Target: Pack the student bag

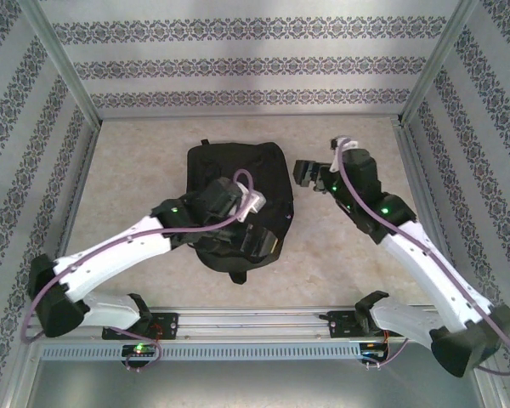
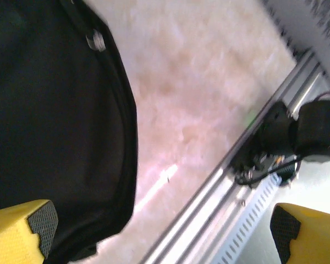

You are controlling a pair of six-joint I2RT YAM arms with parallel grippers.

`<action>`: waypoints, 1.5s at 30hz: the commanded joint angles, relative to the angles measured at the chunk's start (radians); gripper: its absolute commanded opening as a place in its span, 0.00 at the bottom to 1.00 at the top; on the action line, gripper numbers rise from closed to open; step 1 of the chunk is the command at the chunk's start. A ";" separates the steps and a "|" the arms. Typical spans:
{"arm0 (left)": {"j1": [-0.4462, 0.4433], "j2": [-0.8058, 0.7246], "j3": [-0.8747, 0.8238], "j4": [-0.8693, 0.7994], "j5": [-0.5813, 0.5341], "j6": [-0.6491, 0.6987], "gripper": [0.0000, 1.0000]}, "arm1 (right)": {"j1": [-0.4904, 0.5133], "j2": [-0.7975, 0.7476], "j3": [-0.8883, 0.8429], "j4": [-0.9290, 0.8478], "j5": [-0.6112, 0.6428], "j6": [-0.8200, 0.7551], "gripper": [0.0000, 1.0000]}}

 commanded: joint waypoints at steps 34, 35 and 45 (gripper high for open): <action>0.930 0.362 -0.981 1.965 -0.291 0.297 1.00 | -0.464 0.472 -0.781 1.419 -0.119 -0.387 0.98; 0.931 0.304 -0.947 1.810 -0.285 0.300 1.00 | -0.464 0.460 -0.753 1.346 -0.126 -0.391 0.98; 0.895 0.323 -0.823 1.616 -0.300 0.348 1.00 | -0.449 0.482 -0.686 1.280 -0.064 -0.387 0.98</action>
